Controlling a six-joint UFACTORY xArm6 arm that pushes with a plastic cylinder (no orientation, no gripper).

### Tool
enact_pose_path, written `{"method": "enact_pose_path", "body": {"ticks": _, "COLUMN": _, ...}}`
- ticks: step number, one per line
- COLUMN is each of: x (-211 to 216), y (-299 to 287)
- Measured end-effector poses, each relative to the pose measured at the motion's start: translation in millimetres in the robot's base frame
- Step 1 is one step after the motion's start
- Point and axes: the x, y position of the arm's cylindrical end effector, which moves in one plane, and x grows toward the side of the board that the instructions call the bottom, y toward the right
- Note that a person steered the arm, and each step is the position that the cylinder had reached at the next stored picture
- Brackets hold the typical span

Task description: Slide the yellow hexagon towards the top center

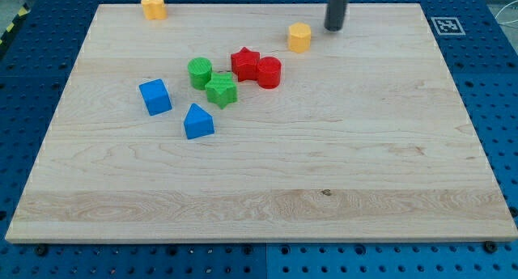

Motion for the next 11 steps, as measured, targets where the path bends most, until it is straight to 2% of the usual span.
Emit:
{"method": "enact_pose_path", "body": {"ticks": 1, "x": 44, "y": 12}}
{"method": "enact_pose_path", "body": {"ticks": 2, "x": 87, "y": -19}}
{"method": "enact_pose_path", "body": {"ticks": 3, "x": 83, "y": -73}}
{"method": "enact_pose_path", "body": {"ticks": 4, "x": 52, "y": -110}}
{"method": "enact_pose_path", "body": {"ticks": 5, "x": 48, "y": -112}}
{"method": "enact_pose_path", "body": {"ticks": 6, "x": 70, "y": -83}}
{"method": "enact_pose_path", "body": {"ticks": 7, "x": 69, "y": -73}}
{"method": "enact_pose_path", "body": {"ticks": 9, "x": 7, "y": -92}}
{"method": "enact_pose_path", "body": {"ticks": 10, "x": 1, "y": -91}}
{"method": "enact_pose_path", "body": {"ticks": 11, "x": 12, "y": -46}}
